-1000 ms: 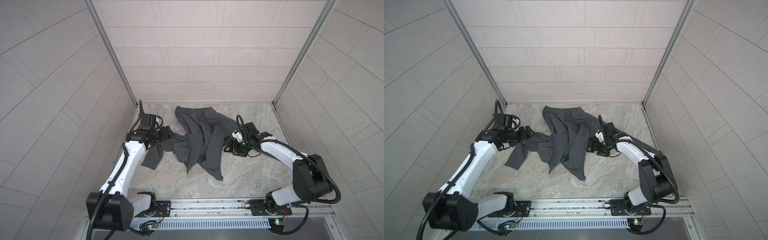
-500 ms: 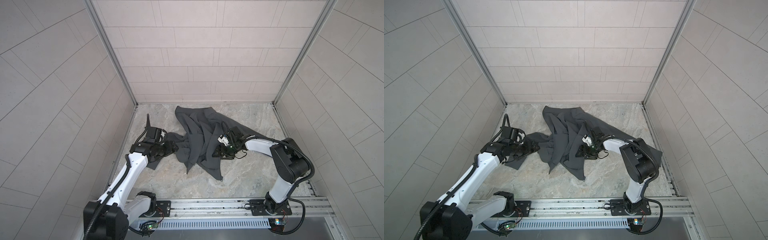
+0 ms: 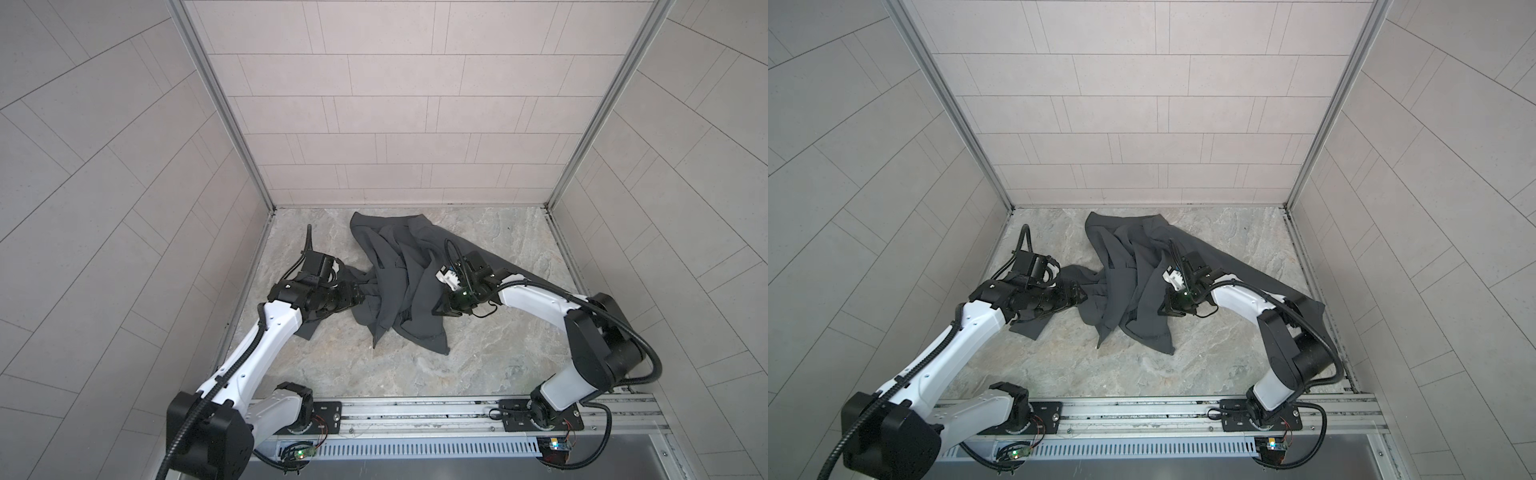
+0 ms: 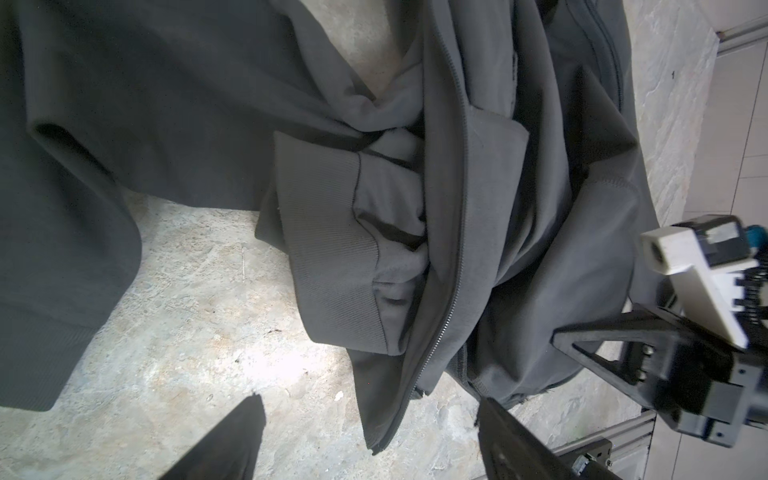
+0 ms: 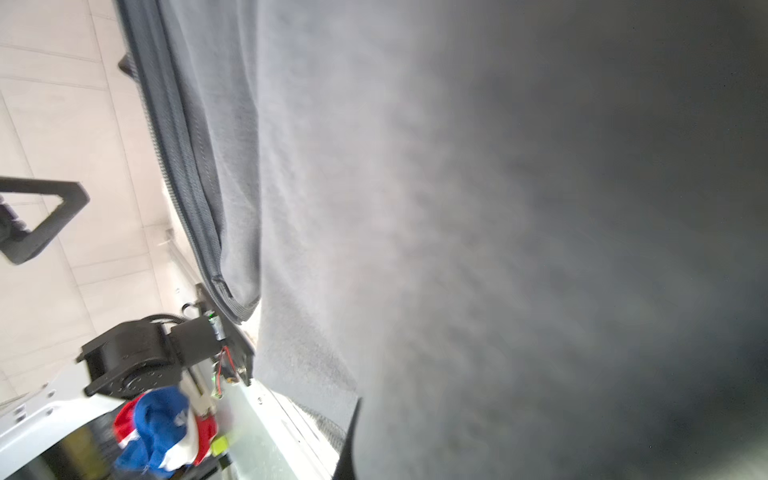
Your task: Zip up the jacket
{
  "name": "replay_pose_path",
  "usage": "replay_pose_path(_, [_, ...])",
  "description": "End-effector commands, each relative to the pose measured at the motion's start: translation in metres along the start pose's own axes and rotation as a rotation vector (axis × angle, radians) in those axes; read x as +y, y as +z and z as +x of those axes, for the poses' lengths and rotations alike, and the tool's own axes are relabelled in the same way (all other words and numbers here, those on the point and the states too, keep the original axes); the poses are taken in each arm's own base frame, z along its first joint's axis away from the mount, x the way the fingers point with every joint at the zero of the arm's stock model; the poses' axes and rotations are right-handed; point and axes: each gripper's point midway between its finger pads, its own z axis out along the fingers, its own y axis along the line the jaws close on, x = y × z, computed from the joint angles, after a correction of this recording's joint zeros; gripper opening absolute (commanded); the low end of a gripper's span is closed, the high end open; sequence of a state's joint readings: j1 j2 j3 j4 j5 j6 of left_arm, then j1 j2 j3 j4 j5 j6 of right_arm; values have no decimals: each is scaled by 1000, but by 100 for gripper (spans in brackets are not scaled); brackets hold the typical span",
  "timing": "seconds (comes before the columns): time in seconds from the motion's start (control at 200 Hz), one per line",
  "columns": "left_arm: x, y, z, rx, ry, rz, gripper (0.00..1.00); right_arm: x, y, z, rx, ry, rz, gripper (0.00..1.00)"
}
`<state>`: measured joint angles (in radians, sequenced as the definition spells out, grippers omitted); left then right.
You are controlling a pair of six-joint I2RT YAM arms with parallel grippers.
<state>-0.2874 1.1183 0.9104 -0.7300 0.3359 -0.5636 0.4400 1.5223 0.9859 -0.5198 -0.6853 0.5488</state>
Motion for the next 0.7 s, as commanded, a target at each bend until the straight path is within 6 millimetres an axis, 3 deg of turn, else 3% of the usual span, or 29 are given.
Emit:
replay_pose_path(0.0, [-7,-7,-7,-32,47,-22,86,-43,-62,15,-32,43,367,0])
replay_pose_path(0.105, [-13,-7,-6,-36,74,-19,86,-70,-131,22,-103,53,683,0])
replay_pose_path(0.25, [-22,-5,-7,-43,111,-3,86,-84,-210,31,-194,48,981,0])
replay_pose_path(0.37, [-30,-2,-7,-53,132,25,86,-86,-250,29,-230,56,1192,0])
replay_pose_path(0.44, [-36,0,-7,-59,142,52,86,-83,-247,21,-220,56,1253,0])
replay_pose_path(0.495, [-40,2,-7,-61,147,77,86,-78,-230,10,-189,27,1268,0])
replay_pose_path(0.696, [-46,4,-1,-65,145,132,86,-65,-140,-36,-64,-45,1314,0])
